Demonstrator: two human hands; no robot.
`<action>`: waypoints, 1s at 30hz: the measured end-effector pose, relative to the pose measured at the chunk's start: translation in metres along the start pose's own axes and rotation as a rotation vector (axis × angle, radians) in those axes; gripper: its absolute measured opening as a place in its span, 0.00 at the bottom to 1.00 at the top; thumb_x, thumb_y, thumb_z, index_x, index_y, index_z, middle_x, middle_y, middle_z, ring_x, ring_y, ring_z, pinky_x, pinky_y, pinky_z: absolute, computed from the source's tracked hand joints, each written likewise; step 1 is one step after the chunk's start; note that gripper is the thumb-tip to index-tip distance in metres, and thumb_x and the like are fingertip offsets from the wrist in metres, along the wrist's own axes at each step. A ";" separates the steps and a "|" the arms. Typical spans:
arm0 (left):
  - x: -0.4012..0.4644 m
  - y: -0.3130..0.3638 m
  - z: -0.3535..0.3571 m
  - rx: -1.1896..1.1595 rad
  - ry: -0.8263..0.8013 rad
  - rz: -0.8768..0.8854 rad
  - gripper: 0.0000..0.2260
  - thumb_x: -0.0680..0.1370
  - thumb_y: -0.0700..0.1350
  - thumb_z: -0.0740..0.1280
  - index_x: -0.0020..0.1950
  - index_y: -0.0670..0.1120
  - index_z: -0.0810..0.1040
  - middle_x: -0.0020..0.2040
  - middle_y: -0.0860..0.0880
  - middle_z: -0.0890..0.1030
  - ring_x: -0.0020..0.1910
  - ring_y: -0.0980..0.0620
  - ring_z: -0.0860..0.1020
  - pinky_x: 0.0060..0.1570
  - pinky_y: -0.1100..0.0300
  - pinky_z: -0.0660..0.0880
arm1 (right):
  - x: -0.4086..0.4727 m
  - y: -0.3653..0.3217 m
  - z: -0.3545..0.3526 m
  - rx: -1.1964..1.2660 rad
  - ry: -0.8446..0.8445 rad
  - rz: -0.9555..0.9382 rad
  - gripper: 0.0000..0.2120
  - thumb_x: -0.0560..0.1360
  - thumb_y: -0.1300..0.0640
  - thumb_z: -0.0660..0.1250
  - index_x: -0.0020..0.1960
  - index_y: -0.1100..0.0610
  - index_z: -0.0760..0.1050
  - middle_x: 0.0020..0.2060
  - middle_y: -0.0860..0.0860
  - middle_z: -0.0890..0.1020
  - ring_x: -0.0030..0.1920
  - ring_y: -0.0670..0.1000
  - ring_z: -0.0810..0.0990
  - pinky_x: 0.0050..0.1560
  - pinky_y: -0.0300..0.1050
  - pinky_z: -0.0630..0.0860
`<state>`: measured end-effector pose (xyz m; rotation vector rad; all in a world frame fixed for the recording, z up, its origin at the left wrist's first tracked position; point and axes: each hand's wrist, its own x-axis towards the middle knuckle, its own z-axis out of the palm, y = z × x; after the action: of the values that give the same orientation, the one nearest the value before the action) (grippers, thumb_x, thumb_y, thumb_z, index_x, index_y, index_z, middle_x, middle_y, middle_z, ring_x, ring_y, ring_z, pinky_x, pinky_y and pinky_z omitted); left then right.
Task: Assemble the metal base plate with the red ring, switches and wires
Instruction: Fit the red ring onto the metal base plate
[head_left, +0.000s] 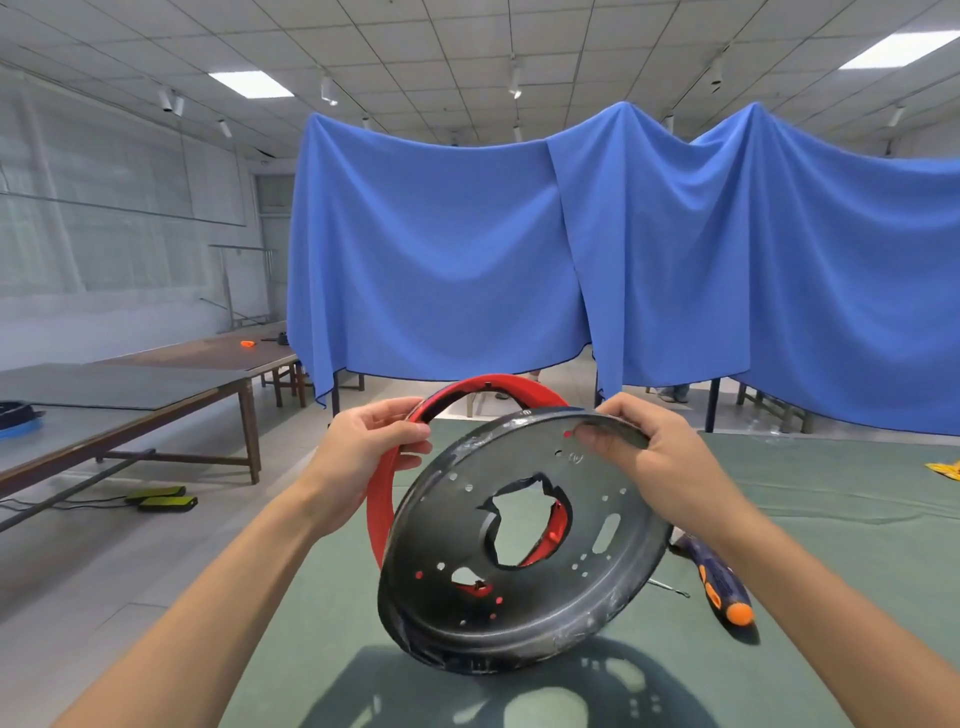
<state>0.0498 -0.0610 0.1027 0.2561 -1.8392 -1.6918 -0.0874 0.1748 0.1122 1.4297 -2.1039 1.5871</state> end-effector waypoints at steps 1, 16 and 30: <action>-0.001 0.001 0.000 0.003 0.003 0.004 0.09 0.73 0.37 0.69 0.52 0.45 0.82 0.43 0.43 0.83 0.38 0.50 0.81 0.43 0.59 0.78 | 0.000 0.002 0.000 -0.001 0.004 0.002 0.04 0.76 0.55 0.68 0.43 0.54 0.77 0.36 0.49 0.79 0.40 0.50 0.76 0.39 0.33 0.70; -0.010 0.013 -0.003 -0.061 -0.028 0.081 0.14 0.68 0.47 0.72 0.52 0.50 0.84 0.48 0.46 0.85 0.43 0.50 0.84 0.36 0.63 0.78 | 0.010 0.010 0.002 0.058 -0.004 0.119 0.09 0.79 0.61 0.63 0.41 0.55 0.76 0.30 0.41 0.75 0.31 0.41 0.69 0.32 0.31 0.65; -0.021 0.015 0.000 -0.099 -0.015 0.078 0.09 0.72 0.40 0.69 0.48 0.50 0.85 0.46 0.47 0.85 0.40 0.51 0.84 0.34 0.62 0.79 | 0.015 -0.008 0.000 0.119 0.073 0.242 0.11 0.77 0.57 0.67 0.46 0.67 0.80 0.45 0.67 0.82 0.39 0.54 0.77 0.52 0.59 0.76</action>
<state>0.0704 -0.0475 0.1109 0.1291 -1.7477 -1.7288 -0.0898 0.1663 0.1267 1.1644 -2.2439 1.8497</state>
